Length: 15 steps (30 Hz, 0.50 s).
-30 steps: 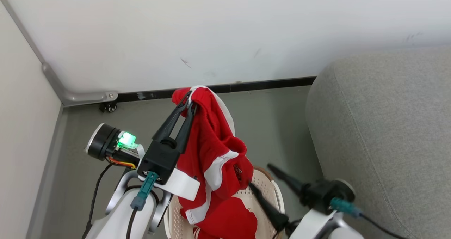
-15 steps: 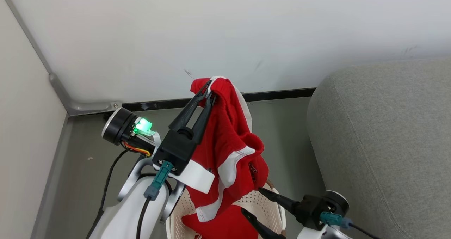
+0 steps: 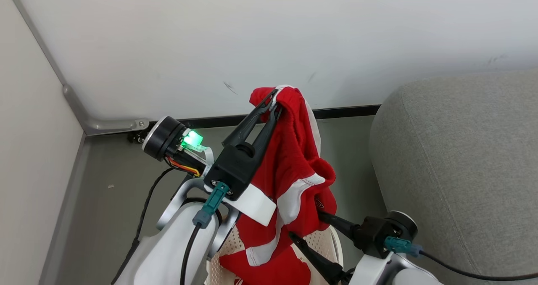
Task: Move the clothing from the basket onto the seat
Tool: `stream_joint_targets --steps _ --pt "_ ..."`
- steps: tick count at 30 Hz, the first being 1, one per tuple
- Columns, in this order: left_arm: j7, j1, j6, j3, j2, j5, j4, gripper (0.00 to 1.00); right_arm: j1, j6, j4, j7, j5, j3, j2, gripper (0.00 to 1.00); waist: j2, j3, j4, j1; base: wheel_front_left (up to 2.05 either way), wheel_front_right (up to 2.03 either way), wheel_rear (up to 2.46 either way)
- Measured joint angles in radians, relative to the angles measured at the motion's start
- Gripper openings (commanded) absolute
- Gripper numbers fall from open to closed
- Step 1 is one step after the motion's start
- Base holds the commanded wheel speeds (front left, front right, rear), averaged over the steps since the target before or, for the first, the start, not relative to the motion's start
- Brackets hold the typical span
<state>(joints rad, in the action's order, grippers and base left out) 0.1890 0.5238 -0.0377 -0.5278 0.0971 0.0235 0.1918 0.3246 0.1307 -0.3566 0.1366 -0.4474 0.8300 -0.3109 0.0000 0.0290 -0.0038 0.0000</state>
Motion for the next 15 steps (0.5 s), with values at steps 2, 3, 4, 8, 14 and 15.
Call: stream_joint_targets --steps 2,3,4,8,14,15 --pt "-0.006 0.006 0.004 -0.008 -0.003 0.0 0.0 0.0 0.012 0.0 -0.007 0.005 -0.004 0.006 0.007 1.0 0.0 -0.001 0.003 0.0 0.0 0.0 0.0" --pt "-0.013 0.011 0.004 -0.01 -0.005 0.0 0.0 0.0 0.016 0.0 -0.012 0.012 -0.009 0.006 0.013 1.0 0.0 -0.001 0.005 0.0 0.0 0.0 0.0" --pt "-0.018 0.015 0.004 -0.011 -0.006 0.0 0.0 0.0 0.024 0.0 -0.018 0.013 -0.011 0.012 0.021 1.0 0.0 -0.002 0.006 0.0 0.0 0.0 0.0" --pt "-0.031 0.023 0.013 -0.018 -0.011 0.0 0.0 0.0 0.045 0.0 -0.039 0.025 -0.011 0.029 0.041 1.0 0.0 -0.003 0.012 0.0 0.0 0.0 0.0" --pt "-0.041 0.036 0.021 -0.029 -0.017 -0.001 0.0 0.0 0.109 0.0 -0.083 0.077 0.051 0.002 0.061 0.83 0.0 -0.007 0.024 0.0 0.0 0.0 0.0" --pt "-0.049 0.036 0.021 -0.029 -0.019 -0.001 0.0 0.0 0.118 0.0 -0.092 0.086 0.066 -0.013 0.062 0.49 0.0 -0.008 0.025 0.0 0.0 0.0 0.0"
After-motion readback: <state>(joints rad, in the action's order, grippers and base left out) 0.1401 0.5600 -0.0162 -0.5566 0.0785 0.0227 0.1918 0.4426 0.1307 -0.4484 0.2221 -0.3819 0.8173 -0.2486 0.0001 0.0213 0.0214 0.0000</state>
